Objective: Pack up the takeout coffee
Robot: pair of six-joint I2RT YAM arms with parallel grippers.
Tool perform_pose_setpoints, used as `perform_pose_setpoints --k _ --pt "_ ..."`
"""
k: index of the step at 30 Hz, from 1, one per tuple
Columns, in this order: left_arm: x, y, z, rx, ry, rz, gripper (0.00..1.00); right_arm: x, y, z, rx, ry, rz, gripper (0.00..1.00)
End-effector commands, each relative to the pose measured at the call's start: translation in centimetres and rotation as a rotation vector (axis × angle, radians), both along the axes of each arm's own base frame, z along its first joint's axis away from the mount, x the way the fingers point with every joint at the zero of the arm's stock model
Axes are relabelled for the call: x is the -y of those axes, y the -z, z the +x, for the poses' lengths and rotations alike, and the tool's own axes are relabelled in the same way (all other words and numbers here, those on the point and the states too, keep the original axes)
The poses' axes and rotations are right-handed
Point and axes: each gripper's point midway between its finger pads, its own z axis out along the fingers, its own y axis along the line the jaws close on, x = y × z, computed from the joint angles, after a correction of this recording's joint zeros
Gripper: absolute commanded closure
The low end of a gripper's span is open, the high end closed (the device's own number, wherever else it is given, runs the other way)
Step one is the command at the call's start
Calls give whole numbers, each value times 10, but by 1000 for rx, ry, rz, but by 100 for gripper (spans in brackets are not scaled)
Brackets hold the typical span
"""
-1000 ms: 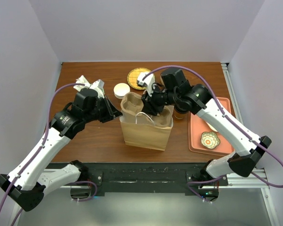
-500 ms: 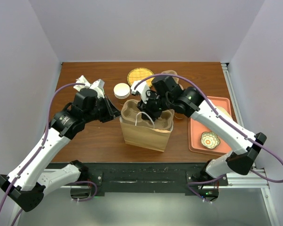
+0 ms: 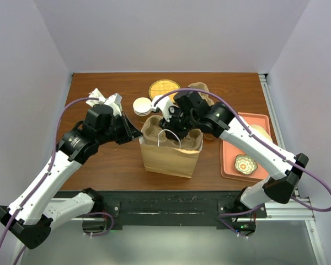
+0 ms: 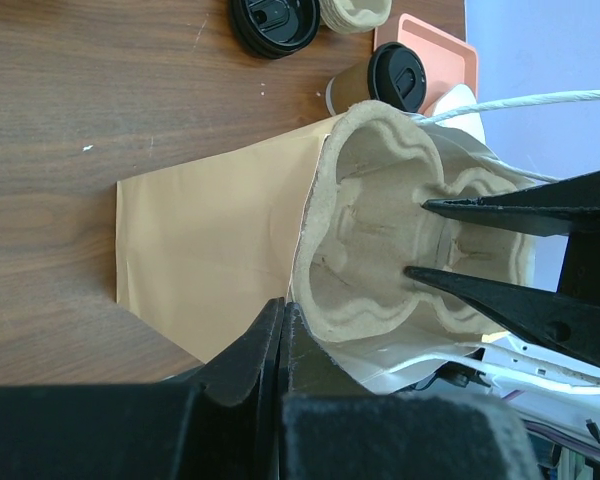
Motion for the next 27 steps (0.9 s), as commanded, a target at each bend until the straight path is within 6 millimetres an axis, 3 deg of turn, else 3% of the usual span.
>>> perform_pose_setpoints --k 1,5,11,16,20,27 --pt "1 -19 1 70 25 -16 100 3 -3 5 43 3 -23 85" --pt "3 -18 1 74 43 -11 100 -6 -20 8 77 -37 18 85" --pt "5 -19 1 83 66 -4 100 -10 -23 13 110 -36 40 85" --pt "6 -15 -1 82 83 0 100 -13 -45 24 199 -16 88 85" --pt "7 -15 -2 83 93 -5 100 -12 -41 28 220 -31 64 85" --pt "5 -15 0 78 71 1 100 -8 -24 9 156 -103 46 85"
